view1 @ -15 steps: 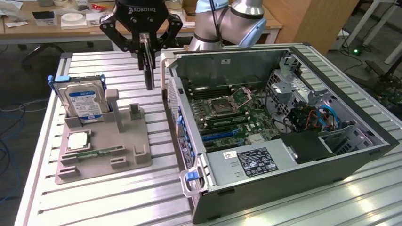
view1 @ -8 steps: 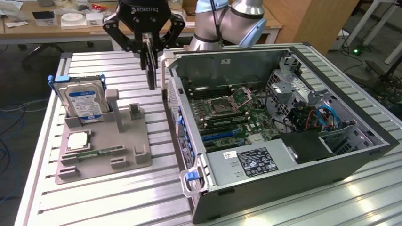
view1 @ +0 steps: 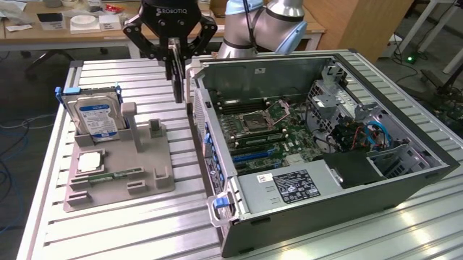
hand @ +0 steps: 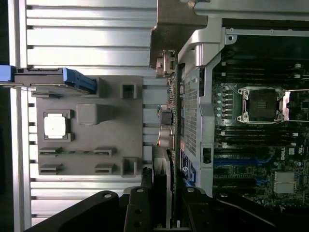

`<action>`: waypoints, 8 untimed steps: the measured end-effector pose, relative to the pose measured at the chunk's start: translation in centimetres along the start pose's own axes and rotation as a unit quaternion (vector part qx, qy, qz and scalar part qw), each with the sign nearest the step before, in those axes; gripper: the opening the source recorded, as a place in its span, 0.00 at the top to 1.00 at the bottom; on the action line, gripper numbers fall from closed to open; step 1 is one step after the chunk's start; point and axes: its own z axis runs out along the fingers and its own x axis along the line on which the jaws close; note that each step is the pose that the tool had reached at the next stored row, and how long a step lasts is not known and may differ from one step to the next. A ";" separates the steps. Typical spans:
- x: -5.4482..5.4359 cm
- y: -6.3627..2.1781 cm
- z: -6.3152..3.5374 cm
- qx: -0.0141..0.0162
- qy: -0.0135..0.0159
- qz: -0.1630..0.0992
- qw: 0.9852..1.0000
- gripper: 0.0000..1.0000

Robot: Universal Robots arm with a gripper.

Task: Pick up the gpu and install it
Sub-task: 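Pick up the gpu and move the gpu toward the slot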

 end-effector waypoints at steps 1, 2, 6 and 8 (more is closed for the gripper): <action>-0.1 0.00 0.00 0.000 0.000 0.000 1.000 0.73; -0.1 0.00 0.00 0.000 0.000 0.000 1.000 0.73; -0.4 0.00 0.00 0.000 0.000 0.000 1.000 0.73; -0.5 0.00 0.00 0.000 0.000 0.000 1.000 0.73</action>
